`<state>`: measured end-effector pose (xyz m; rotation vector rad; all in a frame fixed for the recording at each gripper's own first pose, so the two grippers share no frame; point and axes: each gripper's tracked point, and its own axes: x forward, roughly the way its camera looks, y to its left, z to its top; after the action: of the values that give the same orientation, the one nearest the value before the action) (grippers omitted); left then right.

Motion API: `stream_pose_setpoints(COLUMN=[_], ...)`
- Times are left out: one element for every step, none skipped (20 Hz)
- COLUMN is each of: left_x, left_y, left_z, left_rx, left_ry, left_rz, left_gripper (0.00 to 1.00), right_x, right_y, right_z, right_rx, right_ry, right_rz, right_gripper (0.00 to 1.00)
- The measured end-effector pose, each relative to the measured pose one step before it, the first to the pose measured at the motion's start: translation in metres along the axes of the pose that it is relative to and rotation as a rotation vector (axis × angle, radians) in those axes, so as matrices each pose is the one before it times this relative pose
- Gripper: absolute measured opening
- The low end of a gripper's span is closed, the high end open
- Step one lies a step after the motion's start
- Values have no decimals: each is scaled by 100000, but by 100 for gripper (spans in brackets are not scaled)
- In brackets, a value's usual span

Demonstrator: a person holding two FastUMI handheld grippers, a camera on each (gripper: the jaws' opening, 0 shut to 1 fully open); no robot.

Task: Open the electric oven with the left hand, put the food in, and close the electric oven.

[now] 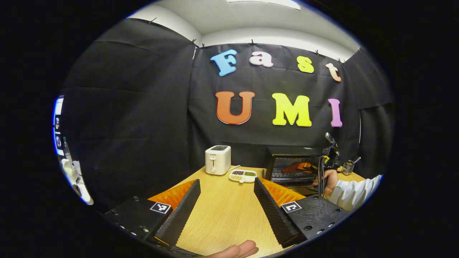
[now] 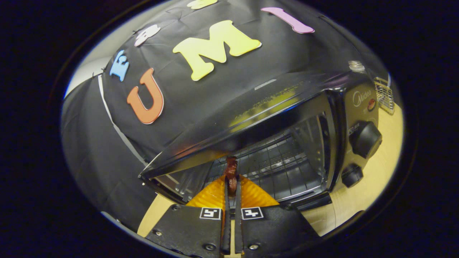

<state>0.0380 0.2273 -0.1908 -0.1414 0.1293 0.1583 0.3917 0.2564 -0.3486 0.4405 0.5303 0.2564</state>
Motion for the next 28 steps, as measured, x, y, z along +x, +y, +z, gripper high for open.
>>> stream_pose_setpoints(left_x=[27,11,76,-96,34,-77,-243,-108,97,7,-75,-104,71,11,2,-2,75,64,96,82,-88,-21,158,310,561,567,594,693], left_y=[115,-135,-214,-340,-191,-245,28,204,96,-26,-89,-211,8,-4,-122,-171,-162,-128,-234,-478,-696,-771,-627,-937,-994,-883,-909,-1034], left_z=[-176,-30,-42,-206,-261,-145,-160,-132,-297,-212,-277,-195,-218,-116,-88,-177,-257,-187,-189,-103,-69,-78,-198,-216,-448,-469,-242,-160], left_rx=[196,71,-175,-83,487,1351,1419,992,364,-457,-798,-733,-523,-276,-58,61,127,319,447,441,420,218,-165,-876,-1302,-702,171,1102], left_ry=[147,169,392,600,793,726,155,322,868,1083,1108,1026,819,524,508,693,780,704,563,521,598,592,691,940,1897,1899,1168,733], left_rz=[145,41,-366,-586,-503,-569,15,615,433,221,-54,-254,134,211,-108,-369,-390,-289,-546,-586,-1010,-885,-1392,-2323,-2229,-1801,-1594,-1691], left_gripper=[95,95,96,96,96,96,96,96,95,95,96,96,96,96,96,96,96,96,95,96,96,96,96,96,96,96,96,96], right_x=[-79,94,143,48,34,89,-240,-287,47,1,-1019,-409,-612,-626,-679,-880,-977,-971,-1084,-1213,-1177,-1282,-1361,-1384,-1326,-1665,-1750,-1670], right_y=[-215,-384,-325,-538,-823,-530,-188,-195,-399,-256,-33,-17,134,32,151,172,227,184,144,261,269,413,405,34,-69,-134,-49,-304], right_z=[-47,-137,-181,-229,-211,-325,-69,2,147,378,162,220,89,109,3,-27,40,87,167,91,133,239,269,385,353,577,683,898], right_rx=[-600,-1157,-907,-1612,-1919,-1767,-892,-697,-870,-574,-1136,-1484,-1245,-942,-401,-612,-716,-1448,-1664,-1652,-1635,-1005,-1532,-2587,-3278,-3393,-2618,-2751], right_ry=[476,576,760,918,638,1240,849,424,-410,-942,-910,-736,-441,-222,266,286,-114,-280,-654,-759,-615,-832,-1030,-1295,-1897,-2408,-2792,-3145], right_rz=[-741,-1908,-1541,-2754,-4141,-2523,-1080,-693,-1506,-894,-265,35,620,343,634,957,1068,847,1178,1446,1854,2227,1828,514,307,-262,-342,-1203], right_gripper=[8,10,11,14,17,21,24,29,32,43,47,57,64,70,73,78,80,82,85,87,87,87,87,89,91,92,92,92])
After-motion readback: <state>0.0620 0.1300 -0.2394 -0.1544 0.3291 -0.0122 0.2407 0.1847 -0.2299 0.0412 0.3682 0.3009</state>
